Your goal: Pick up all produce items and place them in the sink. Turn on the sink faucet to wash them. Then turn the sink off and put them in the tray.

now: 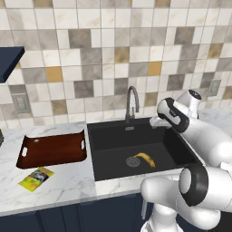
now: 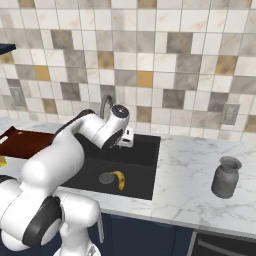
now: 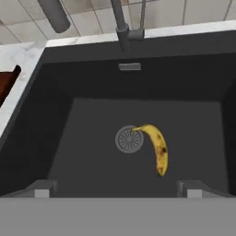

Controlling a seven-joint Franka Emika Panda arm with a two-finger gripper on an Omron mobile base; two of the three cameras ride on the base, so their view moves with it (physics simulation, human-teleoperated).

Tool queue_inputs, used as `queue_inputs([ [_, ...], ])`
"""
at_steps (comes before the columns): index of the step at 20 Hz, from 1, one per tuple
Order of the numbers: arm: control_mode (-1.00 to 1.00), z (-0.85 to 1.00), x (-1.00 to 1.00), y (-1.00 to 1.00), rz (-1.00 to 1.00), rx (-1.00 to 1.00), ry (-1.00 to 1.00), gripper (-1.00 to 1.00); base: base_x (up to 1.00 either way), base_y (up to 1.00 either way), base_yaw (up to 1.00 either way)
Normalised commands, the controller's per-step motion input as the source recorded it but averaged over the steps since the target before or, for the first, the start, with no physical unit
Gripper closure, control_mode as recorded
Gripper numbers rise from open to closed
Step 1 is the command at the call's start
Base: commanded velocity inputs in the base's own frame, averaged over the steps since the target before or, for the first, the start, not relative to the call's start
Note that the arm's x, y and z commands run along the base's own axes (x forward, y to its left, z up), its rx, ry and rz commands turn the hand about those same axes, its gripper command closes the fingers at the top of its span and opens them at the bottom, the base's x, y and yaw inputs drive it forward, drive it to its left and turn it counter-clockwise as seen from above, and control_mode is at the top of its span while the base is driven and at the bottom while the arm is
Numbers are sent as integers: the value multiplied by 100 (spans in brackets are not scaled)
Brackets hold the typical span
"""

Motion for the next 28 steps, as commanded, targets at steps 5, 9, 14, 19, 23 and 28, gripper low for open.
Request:
queue_inputs([
  [5, -100, -35, -1, 2, 0, -4, 2, -100, 0, 0, 0],
  [9, -100, -35, -1, 0, 0, -5, 0, -100, 0, 0, 0],
  [14, -100, -19, 0, 1, 0, -8, 0, -100, 0, 0, 0],
  [19, -100, -13, 0, 7, -2, -7, 0, -100, 0, 0, 0],
  [23, -100, -14, 5, 7, -1, -5, 7, -100, 0, 0, 0],
  [28, -100, -17, 8, 1, 0, -4, 6, -100, 0, 0, 0],
])
